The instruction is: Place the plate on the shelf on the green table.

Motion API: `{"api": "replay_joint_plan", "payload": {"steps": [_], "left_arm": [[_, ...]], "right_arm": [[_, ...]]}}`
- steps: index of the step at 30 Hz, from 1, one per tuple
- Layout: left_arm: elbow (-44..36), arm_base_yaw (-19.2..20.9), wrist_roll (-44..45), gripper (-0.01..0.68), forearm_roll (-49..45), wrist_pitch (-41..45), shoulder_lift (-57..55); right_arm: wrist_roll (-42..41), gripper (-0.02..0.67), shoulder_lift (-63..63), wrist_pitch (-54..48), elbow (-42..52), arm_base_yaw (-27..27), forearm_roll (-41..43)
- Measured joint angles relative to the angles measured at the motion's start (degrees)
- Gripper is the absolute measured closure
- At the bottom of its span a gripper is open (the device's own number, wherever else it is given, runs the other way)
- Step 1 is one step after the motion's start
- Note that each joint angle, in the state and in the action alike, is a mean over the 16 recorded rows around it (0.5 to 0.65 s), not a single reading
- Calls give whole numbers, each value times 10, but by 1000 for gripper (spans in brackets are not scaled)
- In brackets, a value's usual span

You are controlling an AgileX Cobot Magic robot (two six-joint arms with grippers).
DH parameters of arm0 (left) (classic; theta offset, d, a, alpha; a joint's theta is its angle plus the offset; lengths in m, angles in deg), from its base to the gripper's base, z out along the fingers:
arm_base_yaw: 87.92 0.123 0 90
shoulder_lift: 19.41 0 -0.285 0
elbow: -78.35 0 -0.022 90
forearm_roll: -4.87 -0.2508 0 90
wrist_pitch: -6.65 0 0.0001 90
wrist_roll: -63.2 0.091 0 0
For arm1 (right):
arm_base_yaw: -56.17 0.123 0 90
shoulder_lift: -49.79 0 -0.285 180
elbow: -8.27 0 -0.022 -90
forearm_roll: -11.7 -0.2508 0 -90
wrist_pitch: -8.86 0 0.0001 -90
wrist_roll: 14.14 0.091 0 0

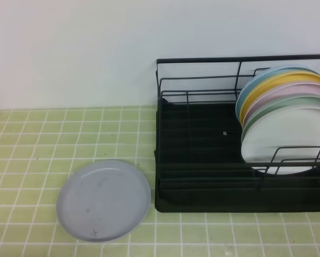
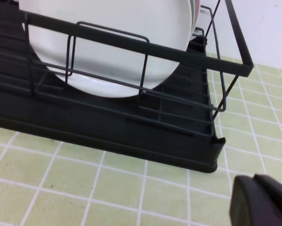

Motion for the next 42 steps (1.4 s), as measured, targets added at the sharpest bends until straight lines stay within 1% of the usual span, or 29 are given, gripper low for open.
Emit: {"api": "replay_joint_plan", "payload": {"steps": [15,24,30,38,42], "left_arm": [[0,0,13,676,-24,-8,-1],[0,0,24,676,-34,-35,-1],[0,0,35,676,-46,-103,-1],[0,0,51,676,-69,-247,-1],[0,0,54,676,-79,-303,-1]], "right_arm": [[-3,652,0,13,0,0,4],[-3,652,0,75,1,0,4],[-6,652,0,136,1,0,4],[-9,652,0,215,0,0,4],[-10,652,0,241,0,0,4]]}}
